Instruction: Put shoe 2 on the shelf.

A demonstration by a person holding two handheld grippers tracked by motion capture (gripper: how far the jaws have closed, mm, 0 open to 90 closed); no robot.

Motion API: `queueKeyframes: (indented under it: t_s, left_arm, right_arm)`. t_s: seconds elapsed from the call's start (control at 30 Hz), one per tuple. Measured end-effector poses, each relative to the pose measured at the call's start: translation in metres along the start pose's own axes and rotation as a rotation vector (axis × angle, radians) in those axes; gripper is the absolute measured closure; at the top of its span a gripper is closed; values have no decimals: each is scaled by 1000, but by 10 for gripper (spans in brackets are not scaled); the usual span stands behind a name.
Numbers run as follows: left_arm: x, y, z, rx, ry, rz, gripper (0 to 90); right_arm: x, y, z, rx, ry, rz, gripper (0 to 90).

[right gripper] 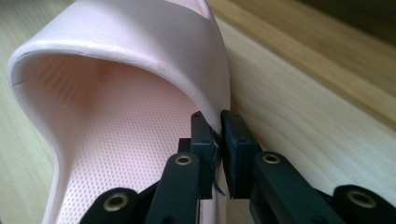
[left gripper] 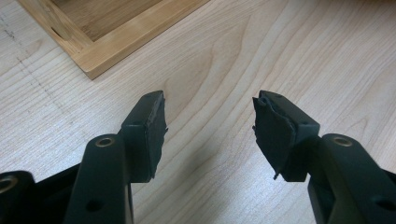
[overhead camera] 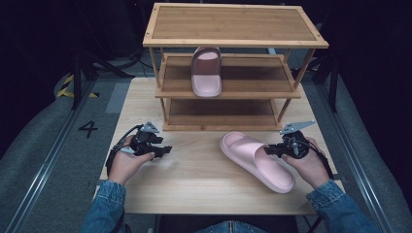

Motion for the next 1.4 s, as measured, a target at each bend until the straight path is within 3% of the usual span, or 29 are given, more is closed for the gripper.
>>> queueKeyframes:
  t_s: [0.43,1.03,1.4]
  left_arm:
    - [1,3,-2,-4,2,4,436]
    - [2,4,-2,-1,6,-3,436]
    - [3,4,-2,3,9,-3,436]
  right_arm:
    - [-37,-3,-40,-6,-35,-1,846]
    - [-81,-7,-77,-4,-63,-32,848]
    - [-106,-26,-89,58,-97,-19,848]
Point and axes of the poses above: each handheld gripper's, and its own axes: z roughly forward along the jaws, x roughly out of its underside, y roughly to its left, the point moved 4 cm from there along z, roughly forward along the jaws, and after that the axes turned 3 degrees about x, right-handed, at the moved point
